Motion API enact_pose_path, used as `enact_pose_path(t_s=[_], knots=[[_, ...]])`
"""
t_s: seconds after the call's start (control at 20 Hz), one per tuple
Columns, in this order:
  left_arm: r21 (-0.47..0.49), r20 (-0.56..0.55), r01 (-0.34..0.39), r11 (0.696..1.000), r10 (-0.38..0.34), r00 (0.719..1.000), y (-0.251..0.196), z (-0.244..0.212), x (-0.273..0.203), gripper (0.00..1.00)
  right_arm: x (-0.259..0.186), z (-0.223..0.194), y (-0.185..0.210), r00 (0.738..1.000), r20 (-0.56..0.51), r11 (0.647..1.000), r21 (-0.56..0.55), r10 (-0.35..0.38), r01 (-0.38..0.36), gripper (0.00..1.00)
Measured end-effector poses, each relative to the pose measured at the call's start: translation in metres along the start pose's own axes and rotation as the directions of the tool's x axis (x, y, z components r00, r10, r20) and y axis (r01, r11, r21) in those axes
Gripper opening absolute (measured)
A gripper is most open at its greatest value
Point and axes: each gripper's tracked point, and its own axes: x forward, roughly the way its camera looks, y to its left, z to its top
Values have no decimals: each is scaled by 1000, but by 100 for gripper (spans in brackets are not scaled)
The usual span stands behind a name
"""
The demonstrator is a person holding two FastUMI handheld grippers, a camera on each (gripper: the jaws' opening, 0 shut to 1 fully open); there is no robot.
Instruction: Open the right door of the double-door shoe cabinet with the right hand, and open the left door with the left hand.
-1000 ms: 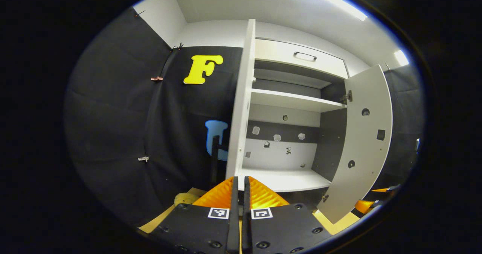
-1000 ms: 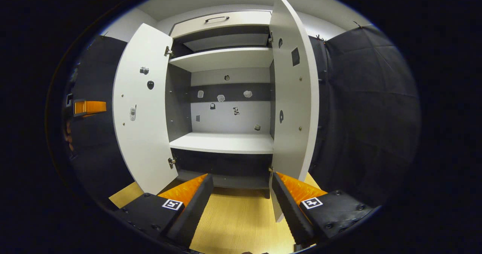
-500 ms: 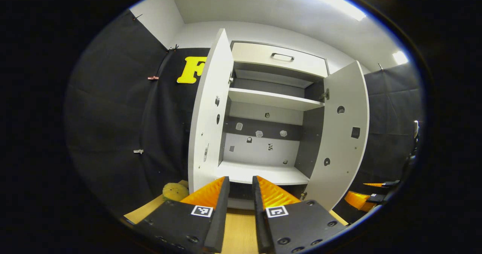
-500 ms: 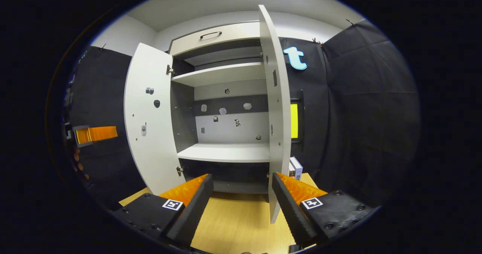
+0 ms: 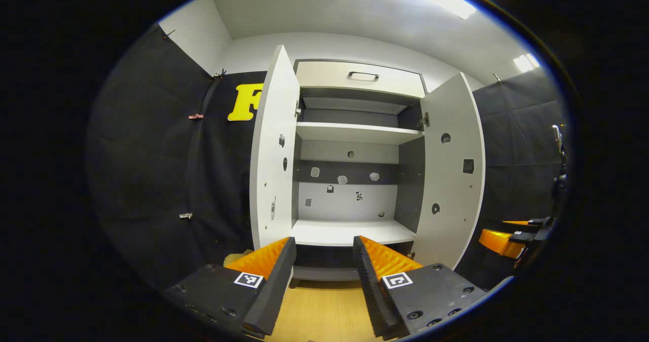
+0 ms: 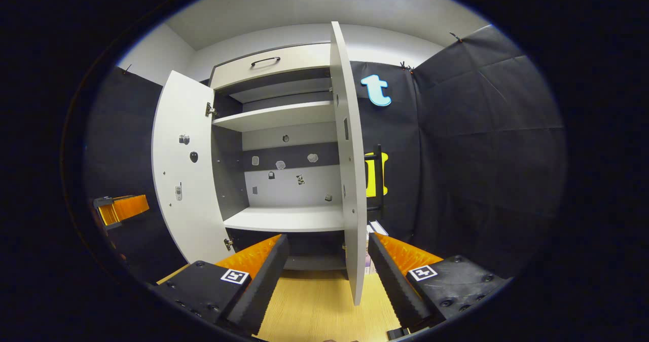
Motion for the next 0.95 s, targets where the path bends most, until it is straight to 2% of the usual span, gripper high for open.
enact_pose_path(t_s=[0.1,0.15,0.25,0.6,0.95], knots=[[6,-4,8,1000,-8,1000,0,-4,-3,78,1,-5,9,1000,-12,1000,-3,1,-1,98],[6,-7,12,1000,-12,1000,-1,-5,-3,86,1,-6,13,1000,-15,1000,-7,3,-3,98],[5,-10,-7,1000,7,1000,7,-7,-5,94,6,-5,23,1000,-23,1000,-12,11,-11,98],[-33,-19,-46,998,46,999,31,-8,-8,95,19,10,57,998,-7,998,-20,67,-67,98],[-36,-31,-57,998,56,998,40,-12,-14,95,22,11,63,997,-11,997,-19,75,-75,98]])
